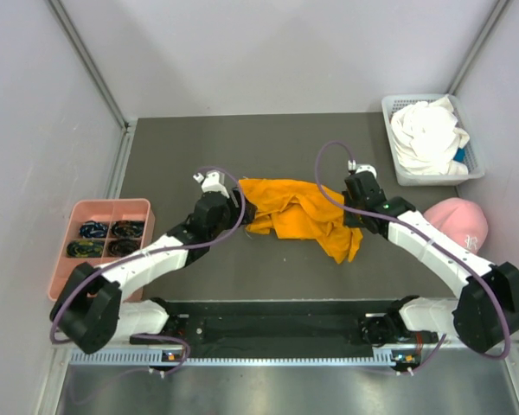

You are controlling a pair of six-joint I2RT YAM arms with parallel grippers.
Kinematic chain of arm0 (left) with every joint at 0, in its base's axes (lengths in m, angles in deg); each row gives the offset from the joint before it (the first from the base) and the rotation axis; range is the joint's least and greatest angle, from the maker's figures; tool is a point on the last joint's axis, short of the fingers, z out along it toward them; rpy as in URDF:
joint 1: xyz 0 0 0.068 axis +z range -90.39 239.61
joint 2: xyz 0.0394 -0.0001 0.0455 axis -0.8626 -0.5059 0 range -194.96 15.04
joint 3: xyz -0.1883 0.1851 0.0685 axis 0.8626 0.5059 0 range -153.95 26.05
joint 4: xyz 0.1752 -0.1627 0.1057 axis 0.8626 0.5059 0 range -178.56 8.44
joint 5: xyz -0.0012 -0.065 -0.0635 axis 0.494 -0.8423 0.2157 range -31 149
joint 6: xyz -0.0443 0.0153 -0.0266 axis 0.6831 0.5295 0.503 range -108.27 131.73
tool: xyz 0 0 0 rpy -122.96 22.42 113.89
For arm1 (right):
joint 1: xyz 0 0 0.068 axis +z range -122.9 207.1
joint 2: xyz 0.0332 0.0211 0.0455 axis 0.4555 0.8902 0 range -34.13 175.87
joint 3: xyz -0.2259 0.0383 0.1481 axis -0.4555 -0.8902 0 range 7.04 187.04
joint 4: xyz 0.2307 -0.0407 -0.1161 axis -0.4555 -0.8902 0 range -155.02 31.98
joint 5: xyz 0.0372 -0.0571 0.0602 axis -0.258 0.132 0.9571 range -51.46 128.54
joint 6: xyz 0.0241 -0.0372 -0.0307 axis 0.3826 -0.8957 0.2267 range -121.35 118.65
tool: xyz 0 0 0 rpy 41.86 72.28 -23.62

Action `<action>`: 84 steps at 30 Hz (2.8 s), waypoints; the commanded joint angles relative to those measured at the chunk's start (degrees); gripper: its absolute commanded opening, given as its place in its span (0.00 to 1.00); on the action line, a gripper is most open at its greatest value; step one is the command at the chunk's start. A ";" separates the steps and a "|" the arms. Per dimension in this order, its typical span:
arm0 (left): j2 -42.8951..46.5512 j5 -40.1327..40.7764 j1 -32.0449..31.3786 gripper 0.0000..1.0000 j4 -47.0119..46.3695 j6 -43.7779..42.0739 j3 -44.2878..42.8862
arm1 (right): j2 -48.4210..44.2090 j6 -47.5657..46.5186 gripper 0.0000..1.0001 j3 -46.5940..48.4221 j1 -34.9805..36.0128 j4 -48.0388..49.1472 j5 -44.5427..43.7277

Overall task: Fold and stack the t-shirts
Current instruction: Move the tshirt to the center of the board

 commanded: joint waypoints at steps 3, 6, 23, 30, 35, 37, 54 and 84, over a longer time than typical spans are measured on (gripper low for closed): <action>7.24 -0.44 0.68 0.99 1.13 2.11 2.13 | 0.80 0.37 0.00 0.23 -0.48 2.06 1.12; 7.52 -2.37 1.47 0.99 0.60 3.77 2.66 | 0.80 0.37 0.00 0.41 -0.48 1.97 1.21; -1.18 -20.12 9.82 0.59 -13.19 16.52 6.96 | 0.54 0.63 0.00 0.15 -0.48 1.53 1.21; -3.64 -22.15 10.00 0.49 -15.48 17.93 6.87 | 0.63 0.63 0.00 0.06 -0.48 1.45 1.03; -5.49 -23.03 10.96 0.49 -17.50 19.15 7.31 | 0.63 0.63 0.00 -0.12 -0.48 1.44 0.95; -5.58 -23.82 11.93 0.50 -19.60 20.21 8.28 | 0.63 0.63 0.00 -0.21 -0.48 1.53 0.94; -2.59 -23.29 15.89 0.55 -25.32 26.10 12.94 | 0.98 0.63 0.00 -0.56 -0.48 1.62 1.38; -13.14 -29.09 15.71 0.47 -34.65 29.53 10.39 | 1.33 0.55 0.00 -0.73 -0.48 1.53 0.77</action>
